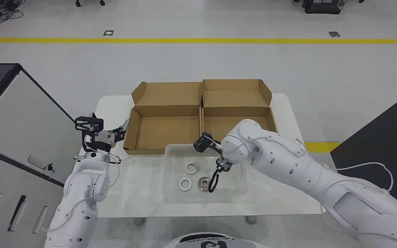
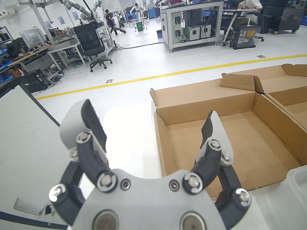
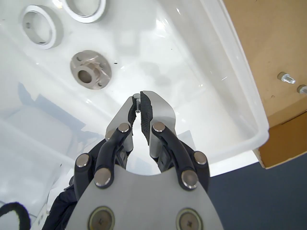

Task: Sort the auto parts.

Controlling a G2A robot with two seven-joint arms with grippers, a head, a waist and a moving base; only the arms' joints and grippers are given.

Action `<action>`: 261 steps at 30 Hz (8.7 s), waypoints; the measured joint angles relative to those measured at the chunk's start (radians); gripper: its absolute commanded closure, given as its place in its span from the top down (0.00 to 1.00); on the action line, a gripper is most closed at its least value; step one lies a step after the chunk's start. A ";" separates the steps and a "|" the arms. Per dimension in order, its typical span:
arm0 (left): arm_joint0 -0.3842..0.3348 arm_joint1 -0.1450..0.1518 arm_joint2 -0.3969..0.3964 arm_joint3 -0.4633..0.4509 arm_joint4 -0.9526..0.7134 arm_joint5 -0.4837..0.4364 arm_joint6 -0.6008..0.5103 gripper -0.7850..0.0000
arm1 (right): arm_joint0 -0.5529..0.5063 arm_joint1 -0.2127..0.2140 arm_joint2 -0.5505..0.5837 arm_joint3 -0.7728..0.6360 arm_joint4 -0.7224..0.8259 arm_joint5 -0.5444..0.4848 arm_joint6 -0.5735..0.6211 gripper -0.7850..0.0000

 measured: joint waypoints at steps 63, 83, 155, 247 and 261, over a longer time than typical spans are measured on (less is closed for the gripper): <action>0.000 0.000 0.000 0.000 0.000 0.000 0.000 1.00 | -0.067 0.088 0.469 0.088 1.806 -0.534 -0.055 0.00; 0.000 0.000 0.000 0.000 0.000 0.000 0.000 1.00 | -0.088 0.051 0.495 0.007 2.019 -0.529 -0.050 0.00; 0.000 0.000 0.000 0.000 0.000 0.000 0.000 1.00 | -0.141 -0.094 0.646 -0.002 1.873 -0.387 -0.157 0.00; 0.000 0.000 0.000 0.000 0.000 0.000 0.000 1.00 | 0.498 0.126 0.065 0.333 0.352 -0.063 -0.003 0.00; 0.000 0.000 0.000 0.000 0.000 0.000 0.000 1.00 | 0.430 0.047 -0.089 0.439 0.154 0.079 -0.137 0.00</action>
